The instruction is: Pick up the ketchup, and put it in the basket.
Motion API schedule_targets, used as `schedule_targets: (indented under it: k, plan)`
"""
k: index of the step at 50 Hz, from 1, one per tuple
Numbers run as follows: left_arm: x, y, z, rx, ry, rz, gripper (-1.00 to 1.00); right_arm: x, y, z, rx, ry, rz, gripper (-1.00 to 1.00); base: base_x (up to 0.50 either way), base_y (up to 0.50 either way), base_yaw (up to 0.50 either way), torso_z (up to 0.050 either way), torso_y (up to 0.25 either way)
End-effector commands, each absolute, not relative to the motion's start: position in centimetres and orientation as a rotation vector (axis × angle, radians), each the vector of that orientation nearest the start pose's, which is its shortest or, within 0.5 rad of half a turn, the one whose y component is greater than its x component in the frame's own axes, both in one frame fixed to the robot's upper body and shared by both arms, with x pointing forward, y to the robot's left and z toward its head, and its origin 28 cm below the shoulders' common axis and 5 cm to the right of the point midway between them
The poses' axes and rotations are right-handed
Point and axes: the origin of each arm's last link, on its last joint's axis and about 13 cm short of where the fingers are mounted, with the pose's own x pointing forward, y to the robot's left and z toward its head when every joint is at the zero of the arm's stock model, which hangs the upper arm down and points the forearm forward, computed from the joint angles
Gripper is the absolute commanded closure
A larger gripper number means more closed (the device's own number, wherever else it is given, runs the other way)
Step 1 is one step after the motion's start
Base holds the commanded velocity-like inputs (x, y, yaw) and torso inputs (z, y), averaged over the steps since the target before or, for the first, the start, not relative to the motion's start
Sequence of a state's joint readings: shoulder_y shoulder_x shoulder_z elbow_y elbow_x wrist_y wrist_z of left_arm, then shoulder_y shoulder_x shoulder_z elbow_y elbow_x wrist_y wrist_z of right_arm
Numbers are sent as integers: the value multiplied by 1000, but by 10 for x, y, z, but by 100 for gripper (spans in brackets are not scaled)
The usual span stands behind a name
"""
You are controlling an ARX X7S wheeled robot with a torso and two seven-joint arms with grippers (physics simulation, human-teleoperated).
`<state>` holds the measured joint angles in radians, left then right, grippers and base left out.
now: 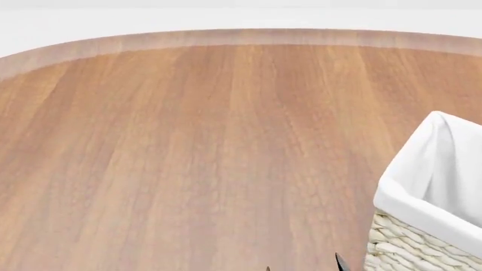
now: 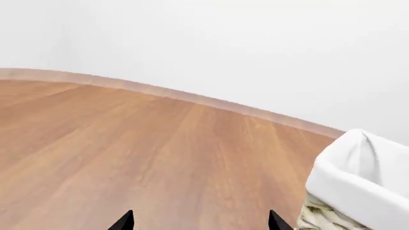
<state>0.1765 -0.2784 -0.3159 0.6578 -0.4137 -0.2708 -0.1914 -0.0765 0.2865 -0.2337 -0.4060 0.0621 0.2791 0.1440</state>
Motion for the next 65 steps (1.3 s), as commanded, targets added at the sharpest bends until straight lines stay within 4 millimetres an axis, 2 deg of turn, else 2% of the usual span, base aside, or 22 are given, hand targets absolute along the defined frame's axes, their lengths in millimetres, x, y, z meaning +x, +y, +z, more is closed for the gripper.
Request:
schedule_targets:
  k: [1,14,29,41,48,59,65]
  plan:
    - [153,289,126,-65,-284,260,-100,174,-116,68,-254,58,342,-100,0,0,0,0,0]
    - [154,291,125,-73,-293,270,-100,166,-106,73,-255,92,633,-100,0,0,0,0,0]
    - [153,294,124,-73,-295,283,-100,165,-95,79,-256,87,759,-100,0,0,0,0,0]
    - [150,295,128,-76,-309,286,-100,193,-80,98,-237,79,846,-100,0,0,0,0,0]
    - [148,293,130,-80,-318,275,-100,210,-76,96,-230,111,879,-100,0,0,0,0,0]
    - [149,292,130,-81,-317,275,-100,215,-71,100,-250,119,916,-100,0,0,0,0,0]
    - [148,291,131,-81,-318,271,-100,225,-69,101,-257,130,922,-100,0,0,0,0,0]
